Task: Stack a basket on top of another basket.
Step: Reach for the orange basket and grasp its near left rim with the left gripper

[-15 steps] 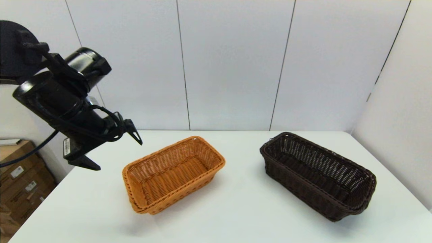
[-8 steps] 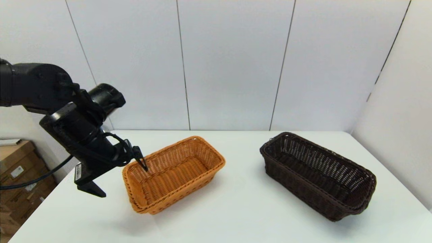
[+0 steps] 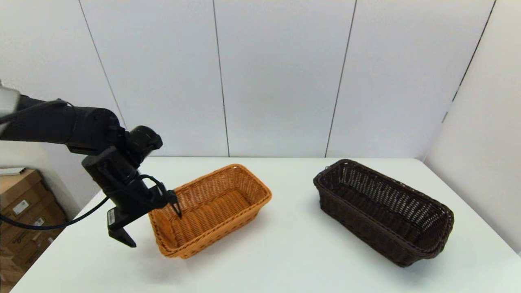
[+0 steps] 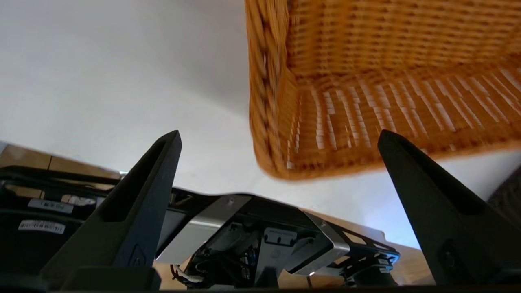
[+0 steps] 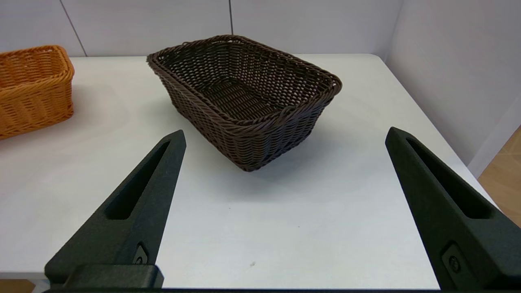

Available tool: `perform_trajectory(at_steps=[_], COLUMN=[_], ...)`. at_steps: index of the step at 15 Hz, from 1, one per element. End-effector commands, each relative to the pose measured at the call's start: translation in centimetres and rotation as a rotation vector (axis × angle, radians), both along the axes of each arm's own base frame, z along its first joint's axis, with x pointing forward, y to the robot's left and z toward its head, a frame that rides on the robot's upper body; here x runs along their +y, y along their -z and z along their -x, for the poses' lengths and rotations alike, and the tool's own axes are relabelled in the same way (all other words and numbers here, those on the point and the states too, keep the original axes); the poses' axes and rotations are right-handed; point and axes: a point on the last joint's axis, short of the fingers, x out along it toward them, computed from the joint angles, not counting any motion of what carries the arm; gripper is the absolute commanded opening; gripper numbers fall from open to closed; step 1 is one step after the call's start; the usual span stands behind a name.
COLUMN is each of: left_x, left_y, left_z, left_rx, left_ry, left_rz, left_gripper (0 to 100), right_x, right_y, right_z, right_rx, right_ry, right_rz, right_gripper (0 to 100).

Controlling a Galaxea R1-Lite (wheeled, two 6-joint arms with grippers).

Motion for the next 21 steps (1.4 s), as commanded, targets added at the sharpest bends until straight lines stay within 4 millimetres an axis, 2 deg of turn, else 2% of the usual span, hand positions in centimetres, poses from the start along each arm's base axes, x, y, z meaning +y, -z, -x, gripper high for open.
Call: perform_trajectory(at_steps=[1, 5, 8, 12, 13, 16, 21], left_x=[-0.1, 0.6, 0.6, 0.5, 0.5, 0.5, 0.5], left_y=[4.0, 6.6, 7.4, 7.3, 7.3, 6.5, 6.6], left_z=[-1.9, -3.1, -3.7, -3.9, -3.9, -3.9, -4.0], left_rx=[0.086, 0.116, 0.113, 0.105, 0.103, 0.064, 0.065], left_ry=[0.004, -0.006, -0.004, -0.004, 0.003, 0.007, 0.009], left_rz=[0.021, 0.019, 0.013, 0.016, 0.016, 0.028, 0.026], left_gripper=[100, 100, 100, 100, 0, 0, 0], right_x=[0.0, 0.0, 0.0, 0.0, 0.0, 0.0, 0.0], right_y=[0.0, 0.0, 0.0, 0.0, 0.0, 0.0, 0.0], right_z=[0.0, 0.0, 0.0, 0.0, 0.0, 0.0, 0.0], right_rx=[0.002, 0.002, 0.002, 0.002, 0.002, 0.002, 0.002], right_ry=[0.0, 0.0, 0.0, 0.0, 0.0, 0.0, 0.0], right_rz=[0.0, 0.0, 0.0, 0.0, 0.0, 0.0, 0.0], right_gripper=[100, 100, 100, 100, 100, 100, 100])
